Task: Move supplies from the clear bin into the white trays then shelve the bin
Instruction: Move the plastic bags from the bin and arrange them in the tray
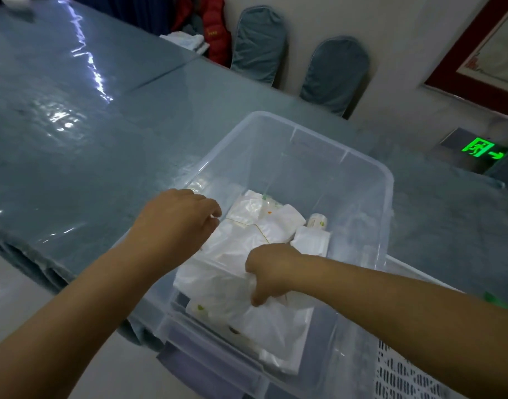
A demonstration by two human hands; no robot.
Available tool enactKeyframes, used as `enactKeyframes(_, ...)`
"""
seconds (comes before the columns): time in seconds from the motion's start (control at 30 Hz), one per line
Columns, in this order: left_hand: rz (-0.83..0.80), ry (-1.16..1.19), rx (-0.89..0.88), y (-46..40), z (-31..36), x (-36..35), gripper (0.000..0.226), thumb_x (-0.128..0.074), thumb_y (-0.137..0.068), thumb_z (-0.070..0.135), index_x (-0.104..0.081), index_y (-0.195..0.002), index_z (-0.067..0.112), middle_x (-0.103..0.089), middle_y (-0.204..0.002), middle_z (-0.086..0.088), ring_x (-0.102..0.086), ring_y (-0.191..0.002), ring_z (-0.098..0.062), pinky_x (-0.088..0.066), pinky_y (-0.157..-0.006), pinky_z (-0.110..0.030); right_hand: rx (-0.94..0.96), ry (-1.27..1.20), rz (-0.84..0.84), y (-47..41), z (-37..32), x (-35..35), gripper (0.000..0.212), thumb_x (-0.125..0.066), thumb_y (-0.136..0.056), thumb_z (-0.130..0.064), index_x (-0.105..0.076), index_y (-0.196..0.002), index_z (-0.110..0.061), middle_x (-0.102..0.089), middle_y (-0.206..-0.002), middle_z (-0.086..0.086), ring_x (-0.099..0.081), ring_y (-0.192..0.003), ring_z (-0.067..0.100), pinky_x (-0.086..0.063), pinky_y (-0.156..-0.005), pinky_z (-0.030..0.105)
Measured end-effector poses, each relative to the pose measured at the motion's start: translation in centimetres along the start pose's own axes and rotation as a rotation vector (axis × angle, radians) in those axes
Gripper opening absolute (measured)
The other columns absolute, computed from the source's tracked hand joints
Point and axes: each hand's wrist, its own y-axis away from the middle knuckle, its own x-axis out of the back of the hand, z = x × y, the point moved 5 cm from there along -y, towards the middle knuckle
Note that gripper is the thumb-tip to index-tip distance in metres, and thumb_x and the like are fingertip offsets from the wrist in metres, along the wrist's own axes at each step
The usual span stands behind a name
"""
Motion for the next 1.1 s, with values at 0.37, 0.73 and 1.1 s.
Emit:
enactKeyframes(0.37, -0.039, -0.098, -0.260, -4.1, 7.1, 5.4, 0.027, -0.066, -0.076, 0.037, -0.063, -0.102, 0.030, -0.066, -0.098, 0.006, -0.059, -0.087, -0.021, -0.046, -0.073, -0.033, -0.181, 0.182, 0.691, 13.1, 5.2, 10.7, 0.024, -0.067, -0.072, -0.044, -0.052, -0.072, -0.025, -0.047, -0.069, -0.004, -0.046, -0.069, 0.021, -0.021, -0.048, 0.026)
enactKeyframes(0.73, 0.270, -0.045, -0.551, -8.4, 25.0, 7.9, 0.022, -0.064, -0.080, 0.029, -0.067, -0.099, 0.017, -0.067, -0.095, -0.007, -0.058, -0.085, -0.029, -0.041, -0.075, -0.037, -0.485, -0.226, 0.861, 28.3, 14.8, 5.8, 0.025, -0.071, -0.067, -0.047, -0.062, -0.073, -0.024, -0.062, -0.069, -0.004, -0.057, -0.062, 0.017, -0.044, -0.057, 0.029)
enactKeyframes(1.1, -0.121, 0.324, -0.224, -4.1, 35.1, -3.9, 0.070, -0.063, -0.081, 0.028, -0.025, -0.139, 0.017, -0.034, -0.144, -0.007, -0.031, -0.131, -0.024, -0.026, -0.103, -0.032, -0.609, -0.893, 0.824, 31.9, 25.1, -12.4, 0.024, -0.081, -0.063, -0.034, -0.062, -0.060, -0.019, -0.058, -0.051, -0.009, -0.054, -0.046, 0.005, -0.040, -0.045, 0.022)
